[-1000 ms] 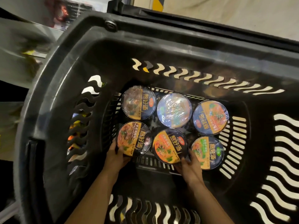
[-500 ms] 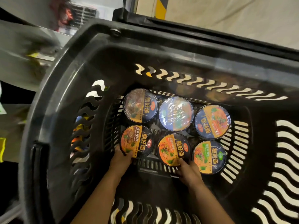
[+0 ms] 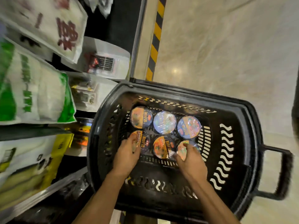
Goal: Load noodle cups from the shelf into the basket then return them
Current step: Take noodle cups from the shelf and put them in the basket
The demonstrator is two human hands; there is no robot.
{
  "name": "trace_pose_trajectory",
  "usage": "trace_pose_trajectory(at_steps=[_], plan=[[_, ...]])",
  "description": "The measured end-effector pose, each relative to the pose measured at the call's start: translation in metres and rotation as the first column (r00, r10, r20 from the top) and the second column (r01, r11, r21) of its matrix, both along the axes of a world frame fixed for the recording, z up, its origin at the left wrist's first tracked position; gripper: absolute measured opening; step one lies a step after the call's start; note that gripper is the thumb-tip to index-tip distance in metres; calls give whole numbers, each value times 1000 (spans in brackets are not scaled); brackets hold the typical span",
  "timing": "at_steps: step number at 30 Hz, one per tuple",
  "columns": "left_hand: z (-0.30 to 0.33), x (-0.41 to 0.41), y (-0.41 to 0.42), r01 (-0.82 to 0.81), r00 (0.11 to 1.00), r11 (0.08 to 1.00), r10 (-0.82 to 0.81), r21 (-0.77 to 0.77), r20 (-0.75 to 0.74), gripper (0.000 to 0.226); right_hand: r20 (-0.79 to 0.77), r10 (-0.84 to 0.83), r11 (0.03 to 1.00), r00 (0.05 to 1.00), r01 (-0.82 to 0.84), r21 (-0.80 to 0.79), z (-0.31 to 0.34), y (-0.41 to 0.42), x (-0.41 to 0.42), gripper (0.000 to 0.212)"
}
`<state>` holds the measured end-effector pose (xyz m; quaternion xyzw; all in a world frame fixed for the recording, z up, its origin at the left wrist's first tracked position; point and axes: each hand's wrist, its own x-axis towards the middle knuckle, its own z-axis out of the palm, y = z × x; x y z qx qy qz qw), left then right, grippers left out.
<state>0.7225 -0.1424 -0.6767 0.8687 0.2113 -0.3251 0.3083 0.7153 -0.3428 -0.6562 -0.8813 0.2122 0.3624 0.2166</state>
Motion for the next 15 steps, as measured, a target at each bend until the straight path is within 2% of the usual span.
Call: trace_pose_trajectory(at_steps=[5, 9, 12, 15], plan=[[136, 16, -13, 122, 984, 991, -127, 48, 121, 40, 154, 87, 996, 984, -86, -13, 133, -13, 15, 45], [248, 18, -18, 120, 966, 992, -125, 34, 226, 40, 218, 110, 994, 970, -102, -48, 240, -23, 16, 51], [327, 15, -16, 142, 945, 990, -136, 1, 297, 41, 341, 82, 997, 937, -78, -25, 315, -28, 12, 52], [388, -2, -12, 153, 893, 988, -125, -31, 432, 44, 471, 80, 995, 879, -96, 10, 374, -28, 4, 56]])
